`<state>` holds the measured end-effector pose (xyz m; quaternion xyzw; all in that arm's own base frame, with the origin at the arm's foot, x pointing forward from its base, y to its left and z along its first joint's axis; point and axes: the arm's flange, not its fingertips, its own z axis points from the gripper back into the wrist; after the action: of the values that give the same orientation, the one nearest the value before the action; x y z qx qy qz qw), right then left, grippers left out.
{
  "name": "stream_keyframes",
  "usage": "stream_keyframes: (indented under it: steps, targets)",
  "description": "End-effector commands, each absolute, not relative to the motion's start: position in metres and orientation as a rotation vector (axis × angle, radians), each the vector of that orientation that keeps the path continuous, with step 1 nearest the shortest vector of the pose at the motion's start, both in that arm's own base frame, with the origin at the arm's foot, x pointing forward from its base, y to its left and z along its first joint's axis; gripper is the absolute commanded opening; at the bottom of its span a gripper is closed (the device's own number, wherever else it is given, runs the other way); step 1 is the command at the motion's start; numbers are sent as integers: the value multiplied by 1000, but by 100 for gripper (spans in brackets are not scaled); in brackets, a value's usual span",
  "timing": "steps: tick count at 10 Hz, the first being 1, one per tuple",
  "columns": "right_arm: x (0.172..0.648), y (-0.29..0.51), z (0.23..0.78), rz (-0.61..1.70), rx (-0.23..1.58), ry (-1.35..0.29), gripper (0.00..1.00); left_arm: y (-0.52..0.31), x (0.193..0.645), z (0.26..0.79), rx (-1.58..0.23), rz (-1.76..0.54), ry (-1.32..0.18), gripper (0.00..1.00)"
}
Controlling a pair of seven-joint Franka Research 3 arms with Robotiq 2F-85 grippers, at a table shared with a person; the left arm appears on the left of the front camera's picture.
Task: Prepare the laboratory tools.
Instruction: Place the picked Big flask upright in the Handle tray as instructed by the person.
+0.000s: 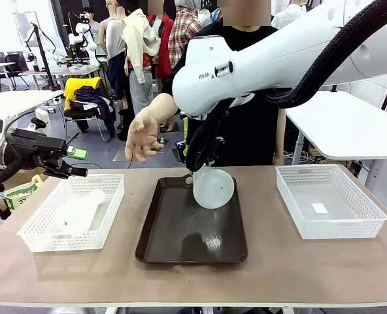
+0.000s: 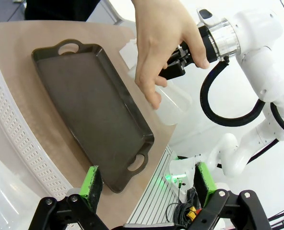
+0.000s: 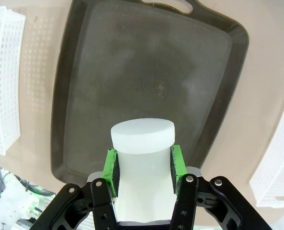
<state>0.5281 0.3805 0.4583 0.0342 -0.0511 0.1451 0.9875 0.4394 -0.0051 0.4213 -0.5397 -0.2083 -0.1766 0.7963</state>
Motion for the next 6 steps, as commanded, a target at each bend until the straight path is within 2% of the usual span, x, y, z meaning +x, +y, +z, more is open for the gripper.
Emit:
stream_keyframes:
  steps: [1,5,6]
  targets:
    - [529,380,459,295,75,-108,0,-4,439,423,-1171,-384,-455,100]
    - [528,380,458,291,69,-103,0,-4,439,423,-1171,-384,-455,100]
    - [528,379,457,363,76,-161,0,-4,439,423,-1171,-384,-455,100]
